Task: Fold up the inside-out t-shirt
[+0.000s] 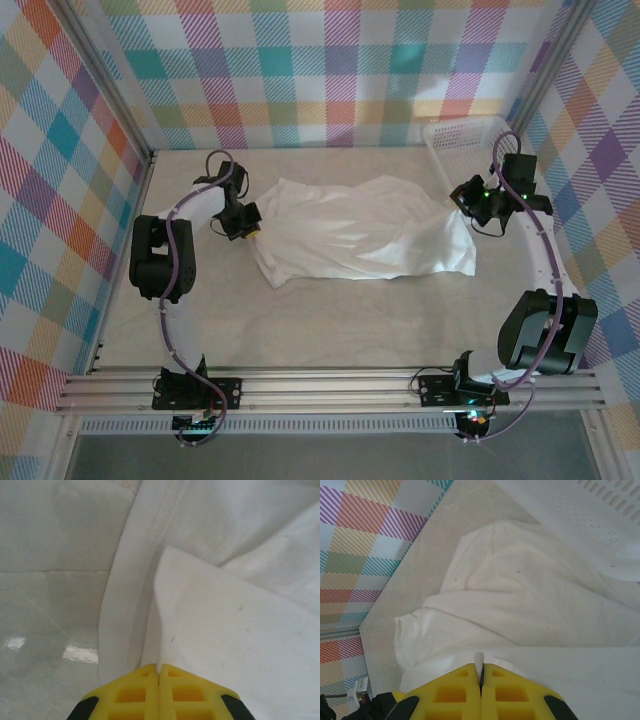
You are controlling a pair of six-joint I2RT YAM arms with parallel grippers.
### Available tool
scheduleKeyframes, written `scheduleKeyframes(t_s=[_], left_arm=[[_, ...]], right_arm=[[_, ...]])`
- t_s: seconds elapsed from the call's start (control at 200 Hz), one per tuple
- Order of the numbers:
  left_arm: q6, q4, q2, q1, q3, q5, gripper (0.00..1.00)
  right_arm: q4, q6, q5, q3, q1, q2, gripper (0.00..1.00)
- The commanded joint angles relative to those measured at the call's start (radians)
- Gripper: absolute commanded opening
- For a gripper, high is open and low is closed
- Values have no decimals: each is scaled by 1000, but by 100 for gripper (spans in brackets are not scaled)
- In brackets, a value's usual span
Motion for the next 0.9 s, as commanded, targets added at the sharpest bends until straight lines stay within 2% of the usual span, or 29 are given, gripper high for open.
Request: scheduleKeyframes(t_s=[0.0, 0.15, 0.21, 0.3, 0.37, 0.46, 0.56, 0.625, 0.75, 0.9], left_arm=[[8, -49, -91, 3, 96, 43, 0], [-53, -55, -264, 73, 342, 170, 0], [-92, -7, -332, 122, 463, 191, 0], [-154, 133, -421, 194, 580, 186, 0], [-225, 239, -469, 250, 603, 171, 0], [-315, 292, -505, 316, 640, 193, 0], [-303, 327, -564, 330, 643, 190, 0], [-287, 318, -590, 330, 643, 175, 0], [-272, 262, -624, 336, 650, 149, 0], [-242, 233, -665, 336, 698, 130, 0]], right_arm=[[8, 62, -39, 70, 12, -41, 0], [58, 197, -29, 284, 12, -93, 0], [77, 191, 32, 447, 11, -101, 0], [102, 148, 199, 662, 12, -105, 0], [208, 135, 282, 685, 12, -125, 0], [292, 146, 351, 680, 10, -131, 0], [377, 12, 312, 750, 10, -81, 0], [341, 40, 289, 831, 10, -41, 0], [356, 67, 167, 955, 9, -1, 0], [353, 57, 162, 1029, 10, -28, 0]])
